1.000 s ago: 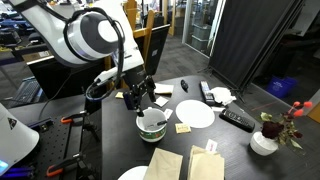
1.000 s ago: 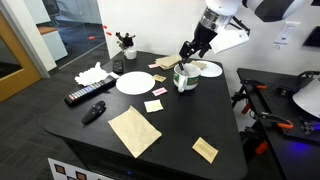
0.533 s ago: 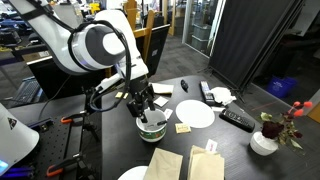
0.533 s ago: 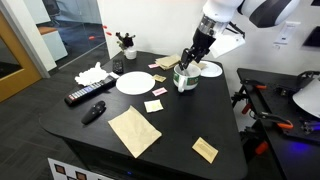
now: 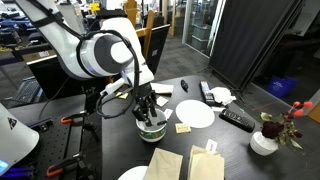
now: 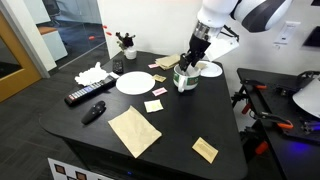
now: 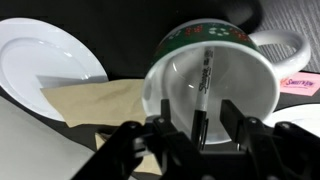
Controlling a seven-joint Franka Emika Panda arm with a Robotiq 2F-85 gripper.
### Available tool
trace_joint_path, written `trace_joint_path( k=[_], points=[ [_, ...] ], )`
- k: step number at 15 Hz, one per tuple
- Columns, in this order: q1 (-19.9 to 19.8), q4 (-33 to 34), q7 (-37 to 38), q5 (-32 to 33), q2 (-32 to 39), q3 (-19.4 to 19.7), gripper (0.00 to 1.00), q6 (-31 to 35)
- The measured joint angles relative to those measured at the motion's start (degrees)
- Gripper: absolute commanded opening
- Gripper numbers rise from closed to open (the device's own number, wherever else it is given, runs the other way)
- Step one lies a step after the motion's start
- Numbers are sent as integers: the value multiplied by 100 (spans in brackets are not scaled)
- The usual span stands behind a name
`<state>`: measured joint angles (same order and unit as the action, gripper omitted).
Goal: Remove the marker from the mug and place it on the table
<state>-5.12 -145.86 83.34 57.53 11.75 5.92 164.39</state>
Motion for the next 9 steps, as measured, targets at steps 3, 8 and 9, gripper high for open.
trace_joint_path(
  k=[3,8,9],
  points=[
    [-25,127,-124,-55,150,0,52,15],
    [-64,315,-356,-199,413,-4,24,17],
    [-70,348,-396,-234,461,-6,21,17]
  ],
)
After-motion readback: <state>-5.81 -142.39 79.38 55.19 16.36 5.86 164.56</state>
